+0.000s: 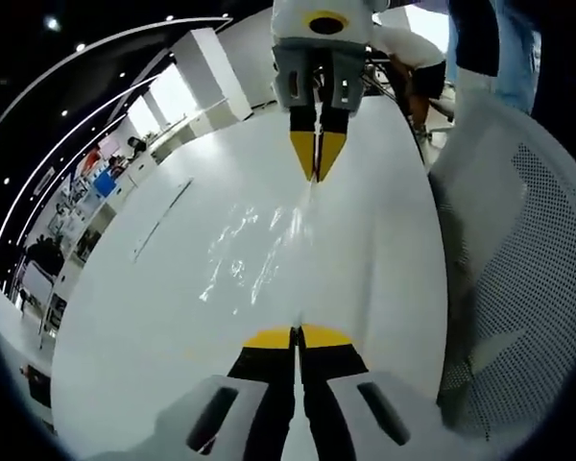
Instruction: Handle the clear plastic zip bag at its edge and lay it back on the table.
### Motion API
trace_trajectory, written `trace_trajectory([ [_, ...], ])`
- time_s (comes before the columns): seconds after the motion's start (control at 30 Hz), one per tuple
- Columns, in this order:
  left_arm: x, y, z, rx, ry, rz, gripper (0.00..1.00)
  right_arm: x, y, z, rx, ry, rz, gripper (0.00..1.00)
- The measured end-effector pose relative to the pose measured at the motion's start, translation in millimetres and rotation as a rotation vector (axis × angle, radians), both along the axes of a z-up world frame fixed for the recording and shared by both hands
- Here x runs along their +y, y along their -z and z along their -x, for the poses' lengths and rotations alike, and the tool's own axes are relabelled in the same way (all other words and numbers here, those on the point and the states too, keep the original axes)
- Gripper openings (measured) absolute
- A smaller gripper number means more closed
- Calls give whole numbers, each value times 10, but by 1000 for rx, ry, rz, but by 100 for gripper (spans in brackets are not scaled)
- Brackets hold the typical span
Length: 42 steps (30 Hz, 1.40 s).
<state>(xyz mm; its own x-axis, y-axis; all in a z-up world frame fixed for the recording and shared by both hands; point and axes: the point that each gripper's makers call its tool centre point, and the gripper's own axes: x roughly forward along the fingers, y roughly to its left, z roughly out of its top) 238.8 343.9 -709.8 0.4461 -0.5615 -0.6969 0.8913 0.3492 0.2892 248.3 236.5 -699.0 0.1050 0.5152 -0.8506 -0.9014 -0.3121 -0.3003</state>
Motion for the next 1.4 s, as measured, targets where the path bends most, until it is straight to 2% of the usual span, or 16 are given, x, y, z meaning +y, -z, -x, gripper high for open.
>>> trace_trajectory([
  [0.03,2,0,4,-12,17,-12,0,4,-3,-2,1,2,-4,0],
  [0.1,1,18,27,9,18,-14,0,4,6,26,26,22,-4,0],
  [0.2,-1,22,34,8,31,-26,0,2,26,33,29,30,2,0],
  [0.23,-5,22,38,9,35,-25,0,-6,39,32,44,63,2,0],
  [0.37,-6,18,34,14,43,-25,0,-6,58,33,68,96,-3,0],
  [0.77,-76,24,31,22,71,-40,0,87,91,80,116,144,-32,13],
  [1.13,-129,-9,41,20,92,-48,0,377,40,134,135,140,-106,13],
  [1.23,-141,25,75,49,99,-50,0,466,36,166,142,133,-121,13],
  [1.4,-169,50,89,53,107,-61,0,583,45,201,157,117,-126,13],
])
